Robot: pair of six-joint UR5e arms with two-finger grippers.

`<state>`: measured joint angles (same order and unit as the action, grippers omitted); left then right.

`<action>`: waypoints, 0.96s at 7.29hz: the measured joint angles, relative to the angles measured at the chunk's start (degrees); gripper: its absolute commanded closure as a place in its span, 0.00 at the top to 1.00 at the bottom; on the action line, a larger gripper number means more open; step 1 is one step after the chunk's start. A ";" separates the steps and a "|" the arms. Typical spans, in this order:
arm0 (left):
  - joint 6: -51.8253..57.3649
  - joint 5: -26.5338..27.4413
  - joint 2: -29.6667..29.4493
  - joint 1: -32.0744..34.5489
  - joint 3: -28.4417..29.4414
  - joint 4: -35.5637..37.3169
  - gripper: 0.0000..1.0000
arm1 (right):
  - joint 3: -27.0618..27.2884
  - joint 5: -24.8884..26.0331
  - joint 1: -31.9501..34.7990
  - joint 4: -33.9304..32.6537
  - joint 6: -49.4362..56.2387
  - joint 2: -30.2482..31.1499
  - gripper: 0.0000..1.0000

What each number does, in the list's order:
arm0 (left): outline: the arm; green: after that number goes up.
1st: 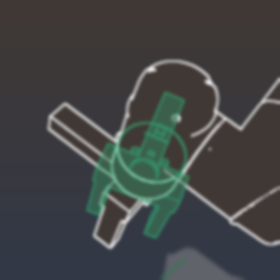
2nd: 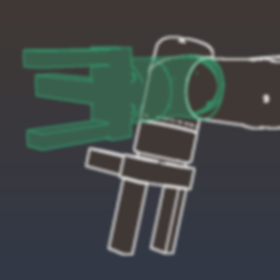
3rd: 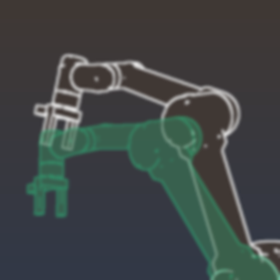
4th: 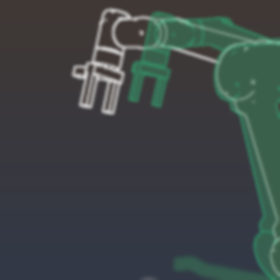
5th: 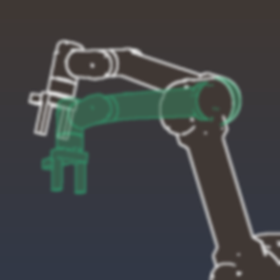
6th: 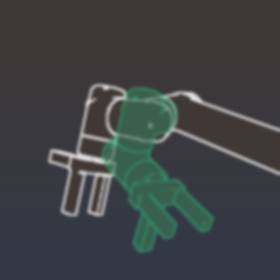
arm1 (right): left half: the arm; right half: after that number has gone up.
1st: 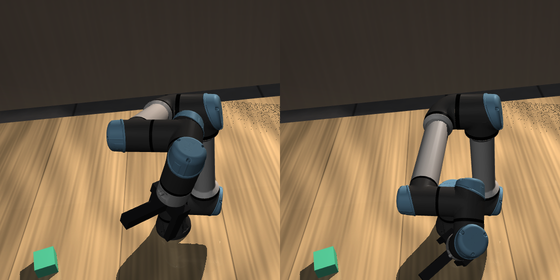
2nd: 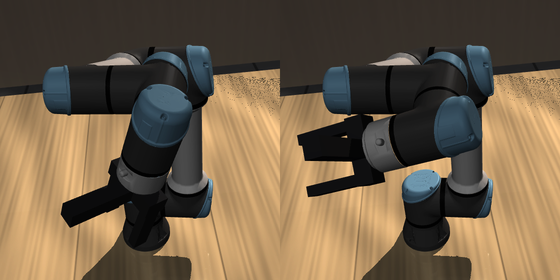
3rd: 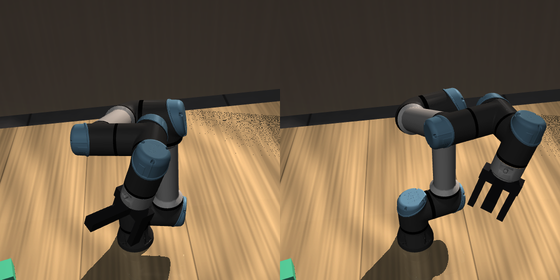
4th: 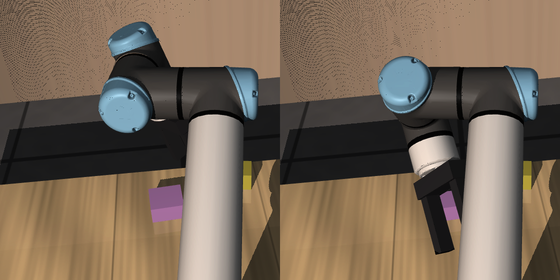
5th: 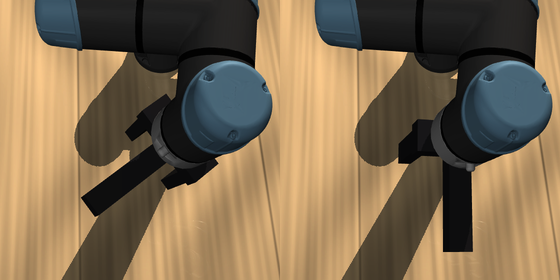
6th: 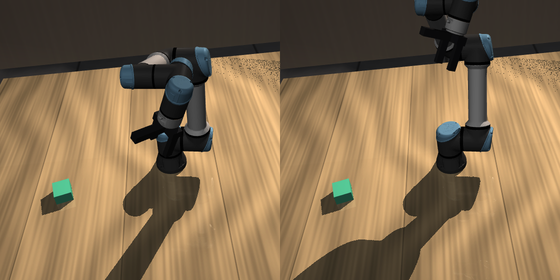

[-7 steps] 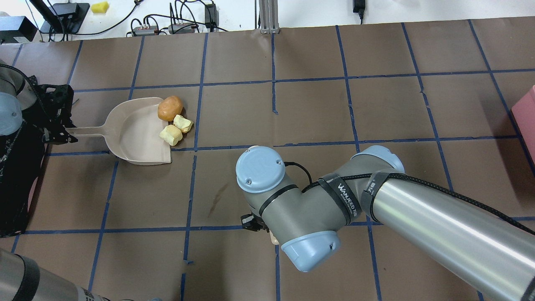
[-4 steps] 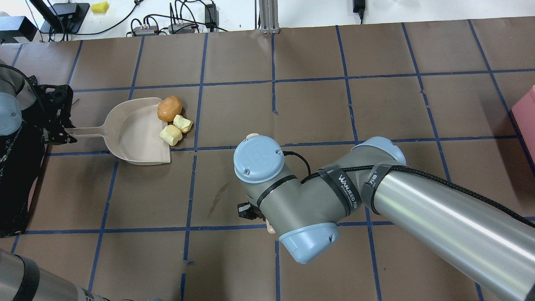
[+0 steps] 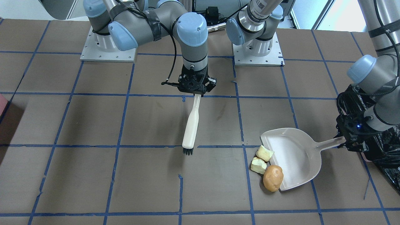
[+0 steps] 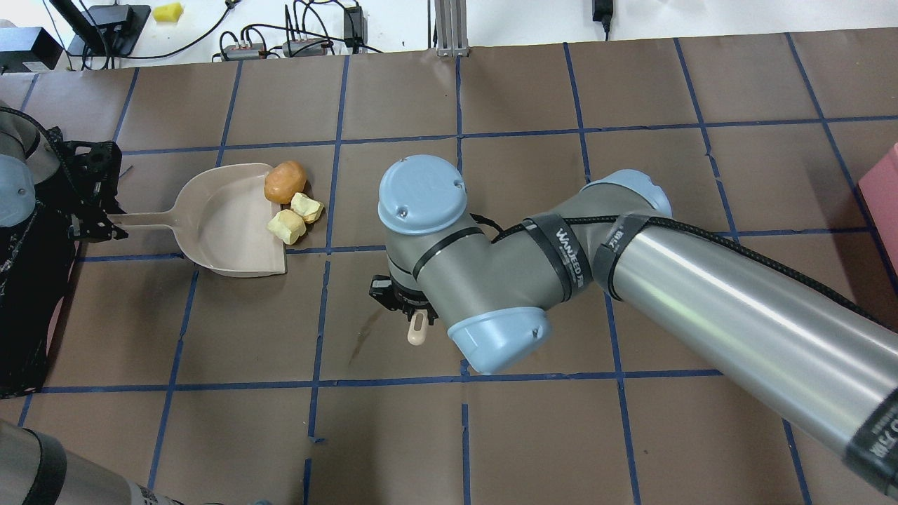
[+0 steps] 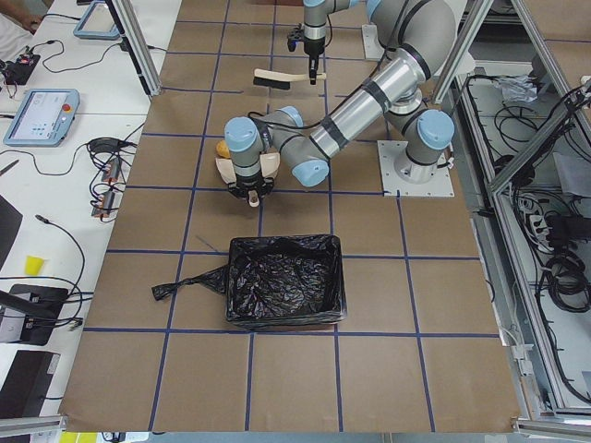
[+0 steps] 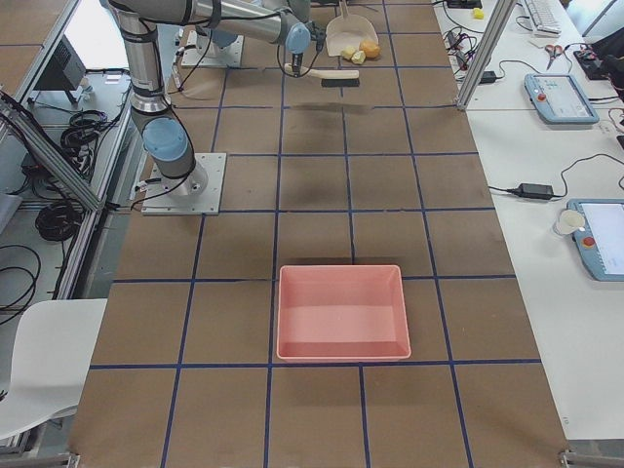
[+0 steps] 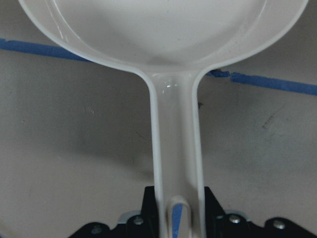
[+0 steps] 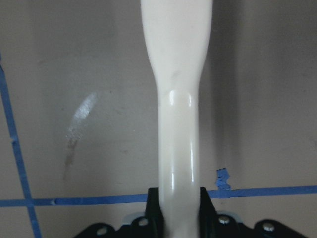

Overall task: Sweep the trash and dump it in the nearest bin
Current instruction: 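Sweep the potato and chunks into the dustpan with the right gripper's brush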

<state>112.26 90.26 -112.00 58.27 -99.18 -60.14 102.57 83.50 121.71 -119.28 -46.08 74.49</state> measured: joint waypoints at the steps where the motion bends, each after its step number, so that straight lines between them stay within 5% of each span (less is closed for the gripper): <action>1: -0.06 0.00 -0.03 0.00 0.00 -0.04 0.05 | -6.22 -0.06 0.71 3.70 -5.45 -3.42 0.01; 4: -0.27 0.00 -0.12 0.00 0.01 -0.07 0.05 | -26.87 0.16 3.96 15.06 -14.18 -15.96 0.01; 7: -0.29 0.00 -0.07 0.00 0.04 -0.07 0.05 | -35.83 0.64 4.91 16.53 -16.21 -23.65 0.01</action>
<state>111.97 90.26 -112.07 58.27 -99.15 -60.20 66.74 84.13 126.62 -102.74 -62.29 50.84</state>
